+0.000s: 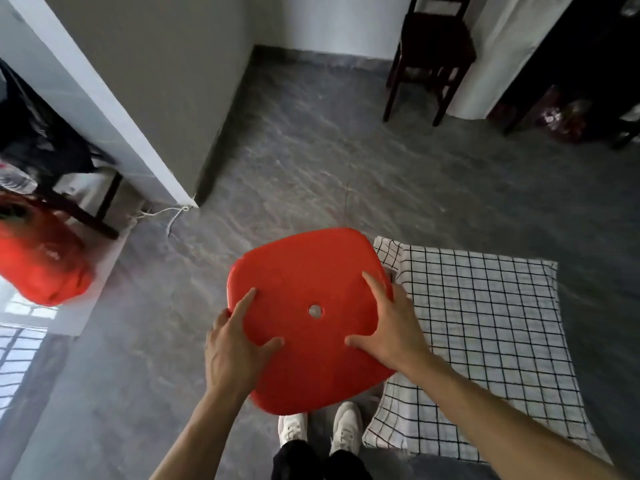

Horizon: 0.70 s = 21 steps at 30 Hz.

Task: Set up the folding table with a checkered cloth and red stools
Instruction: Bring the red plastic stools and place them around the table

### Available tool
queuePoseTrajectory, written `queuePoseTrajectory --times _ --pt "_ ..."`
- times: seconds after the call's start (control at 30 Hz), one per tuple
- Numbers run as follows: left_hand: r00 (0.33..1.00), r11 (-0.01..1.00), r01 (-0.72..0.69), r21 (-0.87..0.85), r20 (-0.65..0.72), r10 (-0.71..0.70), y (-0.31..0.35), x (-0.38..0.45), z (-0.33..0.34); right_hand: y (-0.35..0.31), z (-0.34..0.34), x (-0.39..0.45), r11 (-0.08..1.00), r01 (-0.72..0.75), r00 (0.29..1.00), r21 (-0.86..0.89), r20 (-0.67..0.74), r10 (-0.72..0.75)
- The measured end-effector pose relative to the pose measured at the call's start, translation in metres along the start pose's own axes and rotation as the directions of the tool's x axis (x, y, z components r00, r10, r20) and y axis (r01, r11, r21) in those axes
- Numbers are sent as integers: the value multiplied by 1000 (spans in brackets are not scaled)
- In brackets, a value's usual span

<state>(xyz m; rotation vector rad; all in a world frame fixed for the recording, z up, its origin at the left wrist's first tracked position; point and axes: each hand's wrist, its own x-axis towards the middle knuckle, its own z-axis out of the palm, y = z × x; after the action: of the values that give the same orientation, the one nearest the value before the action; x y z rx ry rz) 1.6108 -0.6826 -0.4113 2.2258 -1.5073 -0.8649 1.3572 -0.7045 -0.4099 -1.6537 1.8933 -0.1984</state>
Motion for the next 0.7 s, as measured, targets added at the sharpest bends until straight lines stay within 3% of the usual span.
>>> queuePoseTrajectory --times 0.37,0.7 --pt "991 998 -60 16 118 58 -85 125 156 92 133 103 989 -149 989 -13 14 149" --pt "972 994 -98 55 219 83 -109 172 246 158 192 154 970 -244 969 15 53 243"
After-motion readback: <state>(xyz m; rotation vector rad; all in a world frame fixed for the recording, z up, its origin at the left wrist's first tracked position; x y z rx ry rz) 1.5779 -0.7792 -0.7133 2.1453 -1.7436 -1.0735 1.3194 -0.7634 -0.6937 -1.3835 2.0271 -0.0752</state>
